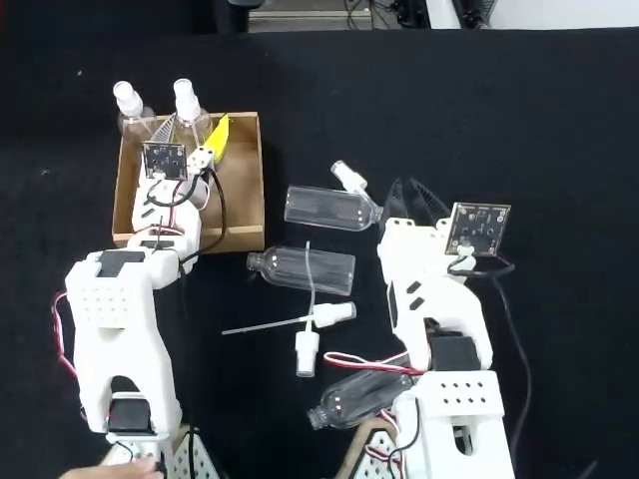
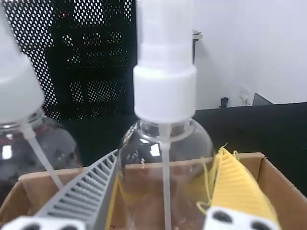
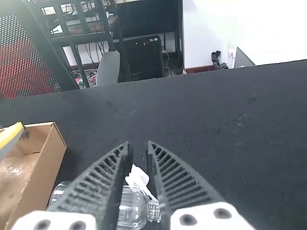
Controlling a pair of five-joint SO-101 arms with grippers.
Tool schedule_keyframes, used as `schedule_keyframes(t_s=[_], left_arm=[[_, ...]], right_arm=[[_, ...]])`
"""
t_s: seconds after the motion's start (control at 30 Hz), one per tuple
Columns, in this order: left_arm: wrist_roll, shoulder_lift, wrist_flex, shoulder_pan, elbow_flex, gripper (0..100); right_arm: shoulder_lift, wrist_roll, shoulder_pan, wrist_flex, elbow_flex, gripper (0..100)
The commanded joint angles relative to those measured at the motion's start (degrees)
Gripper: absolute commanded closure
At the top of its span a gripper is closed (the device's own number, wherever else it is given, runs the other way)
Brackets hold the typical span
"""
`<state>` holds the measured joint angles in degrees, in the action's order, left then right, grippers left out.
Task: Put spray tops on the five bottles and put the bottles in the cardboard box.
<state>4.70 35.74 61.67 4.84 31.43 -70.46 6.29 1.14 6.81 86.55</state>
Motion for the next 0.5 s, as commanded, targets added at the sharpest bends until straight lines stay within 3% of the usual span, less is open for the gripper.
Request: schedule_keyframes(t_s=[0.0, 0.47], left_arm=[[-0.4, -5.2, 0.4, 0.4, 2.7, 71], [-3.1, -18.7, 0.0, -0.9, 16.0, 71]], right_arm=[[0.4, -0.2, -0.6, -1.8, -0.7, 96.2], [0.4, -0.2, -0.6, -1.8, -0.7, 96.2]])
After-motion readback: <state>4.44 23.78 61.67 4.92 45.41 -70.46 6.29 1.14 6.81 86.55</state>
